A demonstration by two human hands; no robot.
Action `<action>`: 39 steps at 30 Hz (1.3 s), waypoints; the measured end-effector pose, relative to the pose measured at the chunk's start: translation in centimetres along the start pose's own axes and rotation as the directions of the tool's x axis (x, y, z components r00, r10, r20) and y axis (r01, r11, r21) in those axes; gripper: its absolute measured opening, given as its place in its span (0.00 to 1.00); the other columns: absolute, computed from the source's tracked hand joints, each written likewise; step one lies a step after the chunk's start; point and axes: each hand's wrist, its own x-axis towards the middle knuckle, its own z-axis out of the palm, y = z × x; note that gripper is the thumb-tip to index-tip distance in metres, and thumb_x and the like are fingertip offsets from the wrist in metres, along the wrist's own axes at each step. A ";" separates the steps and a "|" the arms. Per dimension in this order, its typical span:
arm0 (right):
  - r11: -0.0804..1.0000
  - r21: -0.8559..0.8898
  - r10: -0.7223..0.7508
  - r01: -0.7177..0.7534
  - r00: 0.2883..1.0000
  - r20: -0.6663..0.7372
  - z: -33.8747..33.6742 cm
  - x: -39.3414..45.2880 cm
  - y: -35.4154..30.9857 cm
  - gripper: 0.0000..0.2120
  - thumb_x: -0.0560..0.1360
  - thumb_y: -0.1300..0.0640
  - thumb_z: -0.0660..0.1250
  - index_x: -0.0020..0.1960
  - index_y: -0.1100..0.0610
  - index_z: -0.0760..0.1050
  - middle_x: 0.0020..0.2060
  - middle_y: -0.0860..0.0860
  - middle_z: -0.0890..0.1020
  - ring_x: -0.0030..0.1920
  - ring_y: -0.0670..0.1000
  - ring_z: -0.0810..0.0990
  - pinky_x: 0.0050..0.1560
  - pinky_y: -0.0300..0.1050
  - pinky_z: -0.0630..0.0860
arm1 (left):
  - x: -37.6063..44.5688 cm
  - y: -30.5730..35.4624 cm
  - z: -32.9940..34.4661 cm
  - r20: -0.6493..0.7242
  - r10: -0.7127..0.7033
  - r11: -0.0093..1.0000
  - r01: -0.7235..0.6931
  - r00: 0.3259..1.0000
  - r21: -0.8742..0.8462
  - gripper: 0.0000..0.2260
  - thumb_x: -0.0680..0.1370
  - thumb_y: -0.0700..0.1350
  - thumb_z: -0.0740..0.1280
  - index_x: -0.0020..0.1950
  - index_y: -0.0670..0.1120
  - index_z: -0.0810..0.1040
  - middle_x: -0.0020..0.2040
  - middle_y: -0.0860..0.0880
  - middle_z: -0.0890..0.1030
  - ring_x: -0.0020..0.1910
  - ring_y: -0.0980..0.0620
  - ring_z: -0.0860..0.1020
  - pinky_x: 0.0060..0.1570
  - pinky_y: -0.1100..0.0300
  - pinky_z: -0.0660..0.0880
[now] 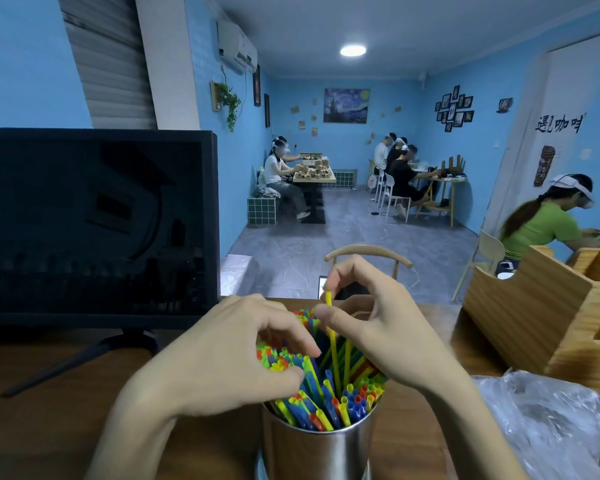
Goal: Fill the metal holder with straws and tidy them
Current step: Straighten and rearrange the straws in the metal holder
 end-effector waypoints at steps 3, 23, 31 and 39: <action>0.999 -0.032 0.016 -0.016 1.000 -0.009 0.0 0.0 0.2 0.10 0.75 0.50 0.75 0.44 0.51 0.73 0.35 0.55 0.82 0.36 0.62 0.81 0.42 0.65 0.77 | -0.1 0.0 0.1 -0.029 0.017 0.999 -0.016 0.999 0.048 0.11 0.69 0.49 0.75 0.45 0.66 0.85 0.46 0.67 0.82 0.53 0.60 0.78 0.51 0.66 0.74; 0.999 -0.028 0.030 -0.029 0.998 0.049 -0.7 -0.1 -0.4 0.11 0.78 0.48 0.73 0.41 0.53 0.81 0.35 0.52 0.83 0.39 0.54 0.83 0.46 0.59 0.79 | 0.9 -1.0 1.2 -0.396 0.060 0.998 -0.068 0.916 -0.007 0.09 0.68 0.67 0.74 0.43 0.66 0.85 0.38 0.60 0.82 0.42 0.59 0.81 0.41 0.69 0.73; 0.989 0.125 0.069 -0.082 0.992 0.107 -0.9 0.1 0.0 0.20 0.83 0.42 0.58 0.52 0.53 0.84 0.43 0.54 0.86 0.46 0.53 0.84 0.50 0.48 0.82 | 1.6 0.7 1.2 -0.697 -0.086 0.830 -0.336 0.712 -0.446 0.07 0.72 0.48 0.71 0.47 0.50 0.85 0.39 0.52 0.87 0.31 0.57 0.80 0.34 0.67 0.77; 0.950 0.312 -0.050 0.007 0.990 0.131 -0.8 -0.1 -0.4 0.17 0.75 0.61 0.74 0.63 0.52 0.81 0.45 0.55 0.88 0.49 0.56 0.86 0.54 0.53 0.82 | 1.6 0.1 0.4 -0.698 -0.475 0.547 -0.441 0.536 -0.712 0.07 0.78 0.47 0.68 0.53 0.48 0.82 0.45 0.48 0.86 0.30 0.59 0.77 0.33 0.67 0.76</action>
